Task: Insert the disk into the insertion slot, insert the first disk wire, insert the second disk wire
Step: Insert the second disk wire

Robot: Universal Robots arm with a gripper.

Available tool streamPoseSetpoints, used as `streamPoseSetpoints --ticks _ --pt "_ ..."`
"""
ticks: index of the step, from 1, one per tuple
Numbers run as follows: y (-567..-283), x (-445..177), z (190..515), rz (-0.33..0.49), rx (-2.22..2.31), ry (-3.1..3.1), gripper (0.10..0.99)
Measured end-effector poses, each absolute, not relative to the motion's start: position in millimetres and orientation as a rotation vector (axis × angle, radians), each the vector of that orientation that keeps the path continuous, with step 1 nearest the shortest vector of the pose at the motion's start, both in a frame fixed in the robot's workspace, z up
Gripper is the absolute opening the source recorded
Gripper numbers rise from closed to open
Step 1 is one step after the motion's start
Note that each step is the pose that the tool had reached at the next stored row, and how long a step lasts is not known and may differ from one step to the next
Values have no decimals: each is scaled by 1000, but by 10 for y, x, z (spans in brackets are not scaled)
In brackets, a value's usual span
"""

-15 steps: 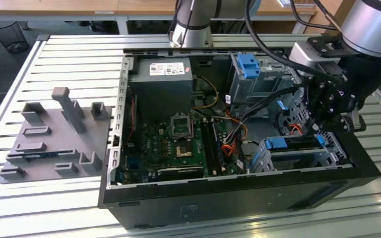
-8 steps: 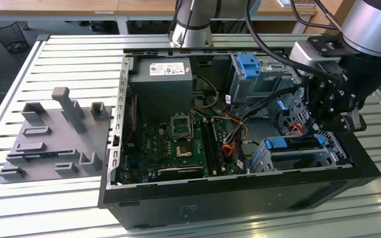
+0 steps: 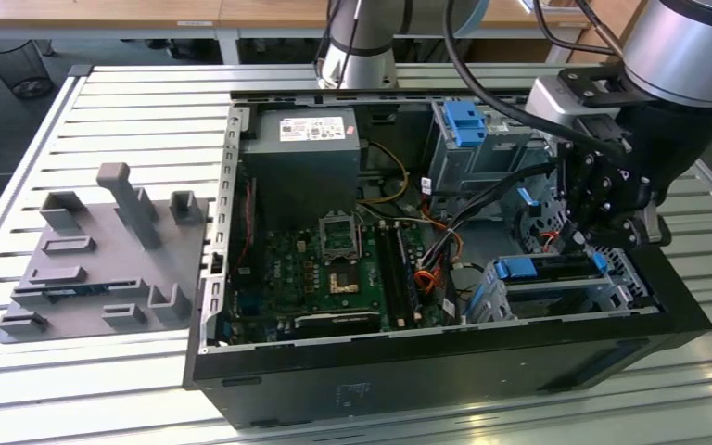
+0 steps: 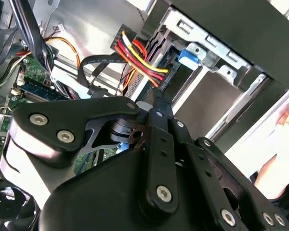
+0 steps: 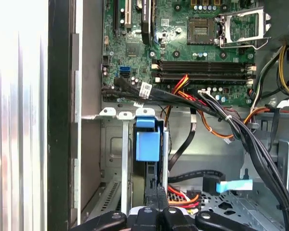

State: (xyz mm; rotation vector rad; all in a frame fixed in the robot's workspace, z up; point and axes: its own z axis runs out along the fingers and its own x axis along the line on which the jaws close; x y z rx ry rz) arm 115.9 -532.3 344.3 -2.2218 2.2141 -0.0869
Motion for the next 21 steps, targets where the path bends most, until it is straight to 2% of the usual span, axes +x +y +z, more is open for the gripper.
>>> streamPoseSetpoints --ticks 9,21 --pt "-5323 1018 3445 -88 -2220 2212 106" --pt "-5179 1018 3667 -88 -2220 2213 106"
